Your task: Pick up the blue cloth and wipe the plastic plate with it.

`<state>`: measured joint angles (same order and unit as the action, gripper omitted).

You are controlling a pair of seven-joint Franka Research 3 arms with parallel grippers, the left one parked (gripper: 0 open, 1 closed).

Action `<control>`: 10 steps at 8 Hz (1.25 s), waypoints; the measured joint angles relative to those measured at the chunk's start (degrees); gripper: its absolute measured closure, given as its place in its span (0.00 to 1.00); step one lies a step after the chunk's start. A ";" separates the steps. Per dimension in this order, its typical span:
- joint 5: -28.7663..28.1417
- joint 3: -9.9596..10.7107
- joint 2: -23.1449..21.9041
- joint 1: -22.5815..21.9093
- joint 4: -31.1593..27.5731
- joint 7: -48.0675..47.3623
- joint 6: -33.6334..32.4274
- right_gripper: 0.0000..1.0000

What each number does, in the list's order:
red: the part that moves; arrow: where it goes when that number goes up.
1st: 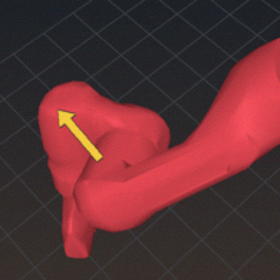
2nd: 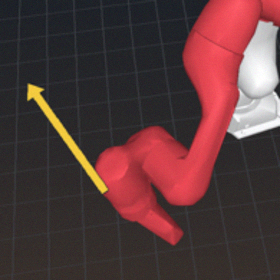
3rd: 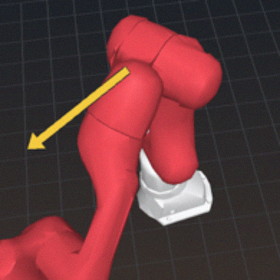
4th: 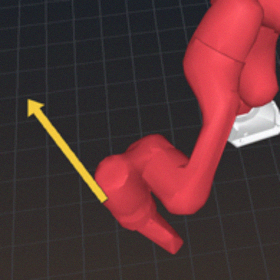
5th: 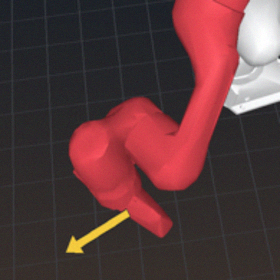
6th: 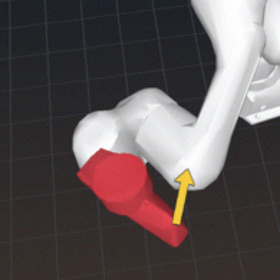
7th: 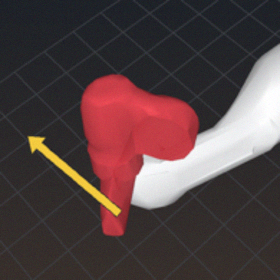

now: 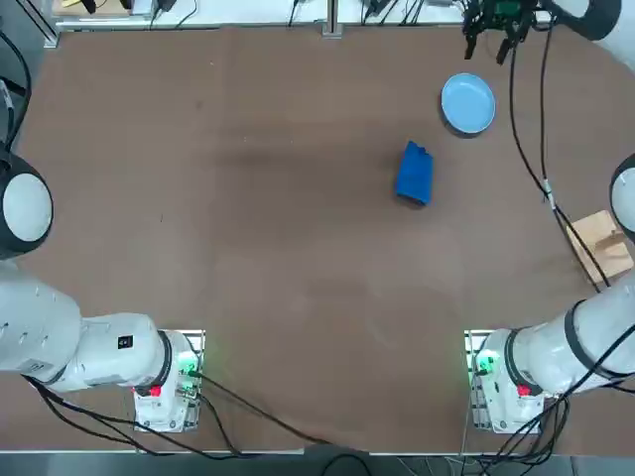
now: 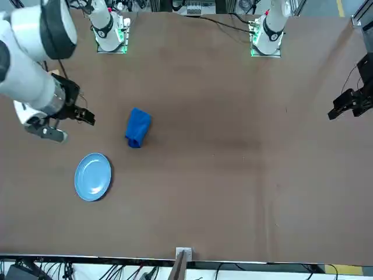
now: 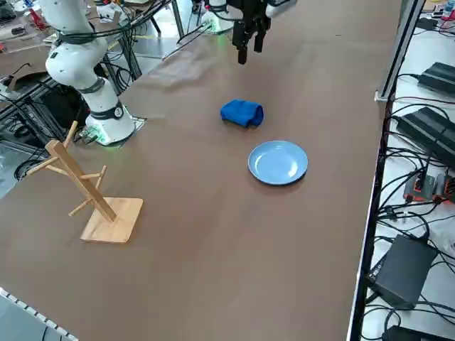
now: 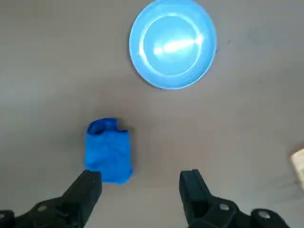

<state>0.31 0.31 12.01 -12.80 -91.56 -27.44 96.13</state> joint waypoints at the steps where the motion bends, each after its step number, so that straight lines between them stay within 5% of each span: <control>1: -0.94 -0.04 -0.09 -0.67 -2.26 -2.31 2.11 0.00; 6: -2.21 -0.25 -0.22 -6.20 -19.71 -13.33 24.83 0.00; 10: -2.21 -0.27 2.30 -10.43 -26.95 -16.95 36.71 0.00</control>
<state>-1.90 0.03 14.31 -23.23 -118.51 -44.40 132.85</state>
